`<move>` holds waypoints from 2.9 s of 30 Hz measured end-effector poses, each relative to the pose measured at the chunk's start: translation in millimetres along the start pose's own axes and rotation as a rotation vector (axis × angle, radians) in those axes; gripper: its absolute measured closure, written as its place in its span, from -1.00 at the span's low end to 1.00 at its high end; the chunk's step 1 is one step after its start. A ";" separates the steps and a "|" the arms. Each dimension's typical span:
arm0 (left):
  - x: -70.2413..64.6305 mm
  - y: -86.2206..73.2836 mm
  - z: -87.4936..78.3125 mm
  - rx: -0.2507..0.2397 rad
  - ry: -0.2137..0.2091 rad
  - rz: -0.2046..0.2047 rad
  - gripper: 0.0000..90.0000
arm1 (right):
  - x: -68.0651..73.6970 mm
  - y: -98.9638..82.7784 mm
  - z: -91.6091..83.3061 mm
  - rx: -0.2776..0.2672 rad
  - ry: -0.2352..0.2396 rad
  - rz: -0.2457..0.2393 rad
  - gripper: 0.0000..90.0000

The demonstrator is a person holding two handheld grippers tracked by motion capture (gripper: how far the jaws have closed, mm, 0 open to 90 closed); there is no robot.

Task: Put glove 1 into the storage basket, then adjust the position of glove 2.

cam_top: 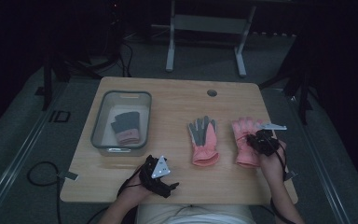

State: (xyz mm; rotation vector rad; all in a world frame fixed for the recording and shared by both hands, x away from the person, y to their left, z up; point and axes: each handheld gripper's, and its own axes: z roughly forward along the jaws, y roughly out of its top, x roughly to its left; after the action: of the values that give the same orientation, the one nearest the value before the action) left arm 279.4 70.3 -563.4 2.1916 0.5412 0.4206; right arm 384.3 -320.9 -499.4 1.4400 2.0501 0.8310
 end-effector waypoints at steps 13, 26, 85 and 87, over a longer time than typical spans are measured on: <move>0.6 -0.9 0.1 0.003 -0.005 -0.005 -0.94 | -4.1 0.0 23.8 0.031 0.026 -0.007 0.64; 0.4 -0.8 0.3 0.004 -0.001 -0.004 -0.94 | -16.4 7.5 1.1 -0.003 0.061 -0.072 0.44; 0.8 -1.0 -0.3 -0.002 -0.001 -0.004 -0.94 | 78.7 91.2 -59.1 -0.179 0.140 -0.084 0.92; 0.7 -1.1 -0.2 -0.001 0.000 -0.004 -0.94 | 87.6 91.9 -54.5 -0.169 0.160 -0.085 0.92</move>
State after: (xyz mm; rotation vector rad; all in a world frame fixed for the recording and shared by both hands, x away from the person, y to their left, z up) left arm 279.6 71.4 -564.1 2.1890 0.5449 0.4186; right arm 377.7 -225.2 -400.0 1.2208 2.0843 1.0869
